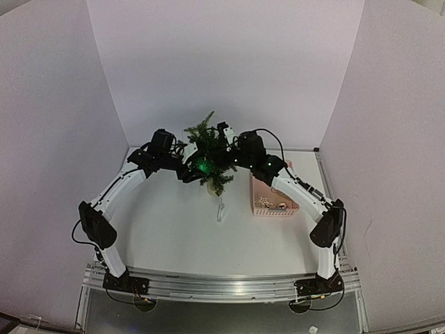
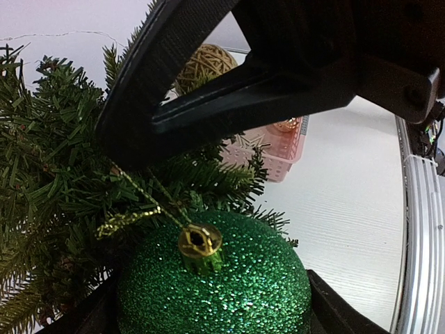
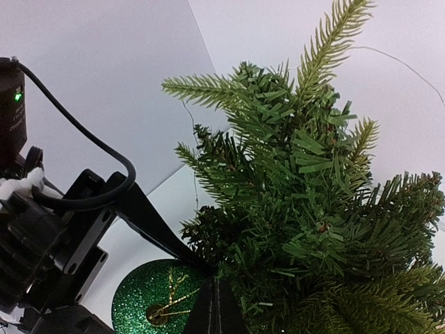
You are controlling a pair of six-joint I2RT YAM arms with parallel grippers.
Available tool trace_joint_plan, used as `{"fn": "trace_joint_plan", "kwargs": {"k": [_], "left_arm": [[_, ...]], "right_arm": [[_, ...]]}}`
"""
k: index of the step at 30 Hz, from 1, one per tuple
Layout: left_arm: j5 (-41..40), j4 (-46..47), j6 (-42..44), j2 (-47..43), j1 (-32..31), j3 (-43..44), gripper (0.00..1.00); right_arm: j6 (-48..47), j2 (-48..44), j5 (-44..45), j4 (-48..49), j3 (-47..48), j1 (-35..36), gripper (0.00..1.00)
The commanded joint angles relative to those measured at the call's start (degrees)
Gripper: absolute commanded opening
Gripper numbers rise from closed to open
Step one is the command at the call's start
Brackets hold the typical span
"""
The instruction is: Decorate the small christmas tree
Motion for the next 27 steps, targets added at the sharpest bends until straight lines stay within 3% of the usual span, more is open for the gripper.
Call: {"fn": "trace_joint_plan", "kwargs": {"k": [1,27], "left_arm": [[-0.21,-0.11,-2.15,-1.27,0.09,1.0,0.4],[0.99,1.64,-5.5,-2.14,1.31,-2.44,0.39]], "right_arm": [[-0.3,0.58,1.19,0.32,2.95,-0.33,0.0],[1.28,2.74,3.44,0.37,3.76,-0.33,0.0]]}}
